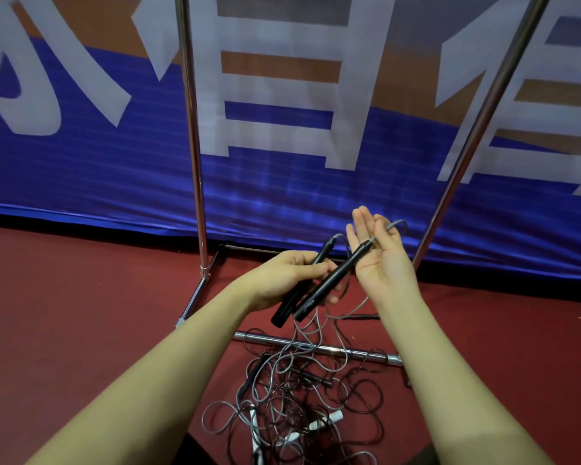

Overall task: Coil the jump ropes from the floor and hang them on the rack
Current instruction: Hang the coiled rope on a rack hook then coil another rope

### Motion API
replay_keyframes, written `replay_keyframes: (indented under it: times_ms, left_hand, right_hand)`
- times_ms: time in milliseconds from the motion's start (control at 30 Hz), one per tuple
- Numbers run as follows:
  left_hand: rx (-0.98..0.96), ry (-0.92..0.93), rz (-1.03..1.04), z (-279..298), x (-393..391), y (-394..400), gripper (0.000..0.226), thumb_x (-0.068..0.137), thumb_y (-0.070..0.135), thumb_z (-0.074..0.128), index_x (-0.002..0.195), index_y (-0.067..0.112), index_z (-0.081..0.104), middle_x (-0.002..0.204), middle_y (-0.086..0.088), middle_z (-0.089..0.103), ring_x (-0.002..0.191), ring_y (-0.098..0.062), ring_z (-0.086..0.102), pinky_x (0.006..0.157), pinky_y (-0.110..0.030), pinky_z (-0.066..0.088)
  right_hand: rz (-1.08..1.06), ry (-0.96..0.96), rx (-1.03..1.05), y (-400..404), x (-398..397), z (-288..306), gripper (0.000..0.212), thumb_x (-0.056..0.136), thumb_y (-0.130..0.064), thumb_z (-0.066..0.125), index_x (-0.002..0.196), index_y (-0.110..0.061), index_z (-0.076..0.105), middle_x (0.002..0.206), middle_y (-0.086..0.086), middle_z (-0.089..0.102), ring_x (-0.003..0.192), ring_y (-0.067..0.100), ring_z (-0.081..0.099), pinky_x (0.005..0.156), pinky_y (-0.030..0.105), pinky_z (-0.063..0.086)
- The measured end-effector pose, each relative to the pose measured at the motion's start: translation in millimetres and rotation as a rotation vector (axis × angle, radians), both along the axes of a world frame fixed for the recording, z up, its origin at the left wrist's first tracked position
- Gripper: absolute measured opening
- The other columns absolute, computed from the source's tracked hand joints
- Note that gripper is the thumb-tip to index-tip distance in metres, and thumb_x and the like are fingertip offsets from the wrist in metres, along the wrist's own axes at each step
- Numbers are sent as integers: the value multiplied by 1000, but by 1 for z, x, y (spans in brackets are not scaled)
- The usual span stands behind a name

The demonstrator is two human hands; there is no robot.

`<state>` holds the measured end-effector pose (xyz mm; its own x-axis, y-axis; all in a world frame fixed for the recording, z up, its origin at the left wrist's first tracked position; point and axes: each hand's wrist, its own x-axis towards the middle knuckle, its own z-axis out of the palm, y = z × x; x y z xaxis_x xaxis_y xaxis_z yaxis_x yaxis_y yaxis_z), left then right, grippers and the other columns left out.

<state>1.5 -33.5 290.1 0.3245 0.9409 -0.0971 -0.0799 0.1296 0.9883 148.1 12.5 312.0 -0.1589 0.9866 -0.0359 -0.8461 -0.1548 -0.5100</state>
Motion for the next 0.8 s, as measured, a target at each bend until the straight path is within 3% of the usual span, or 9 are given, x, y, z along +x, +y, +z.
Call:
replay_keyframes:
  times_ms: [100,233,400,533,600,700,800]
  left_hand:
    - [-42,-43,-25,4,2,-1,11,94,15,51,93,6,58,78,-7,68,59,-17,66,57,-31,58]
    - [35,81,24,7,1,0,10,82,18,65,86,12,59,73,-3,64,49,-11,59,43,-21,48]
    - [53,117,229,8,-11,6,4,89,10,61,86,12,60,70,1,69,49,-9,61,46,-19,47]
    - [42,147,355,3,-26,10,6,90,12,62,84,13,60,77,-7,67,46,-8,60,43,-18,45]
    - [34,172,324,3,-31,8,3,89,12,63,86,12,61,77,-6,68,47,-9,60,44,-19,46]
    - [46,199,212,6,-35,3,2,87,11,64,86,11,64,76,-5,70,48,-11,60,46,-20,47]
    - [76,211,134,7,-39,1,4,87,10,64,83,11,64,77,-7,69,50,-13,59,48,-21,47]
  right_hand:
    - [6,-4,12,0,-2,0,18,100,-7,40,87,-11,52,84,6,74,83,15,72,84,34,51]
    - [13,-75,35,2,0,0,15,99,-7,41,90,-8,52,87,9,73,84,17,72,81,33,52]
    - [95,-450,53,-1,8,2,22,99,-20,44,100,-1,57,98,15,70,90,23,70,74,38,56]
    - [135,-710,70,-9,4,-1,33,99,-27,45,88,-1,62,85,16,71,77,24,71,65,32,60]
    - [2,-748,150,-8,1,-4,27,100,-19,45,85,-6,64,83,11,70,76,18,67,70,26,57]
    - [-169,-940,290,-2,-3,-12,24,99,-14,44,89,-22,65,96,-7,66,92,4,58,84,17,44]
    - [-39,-1011,304,3,-6,-23,28,101,-19,42,90,-24,67,103,-6,66,105,8,58,98,22,39]
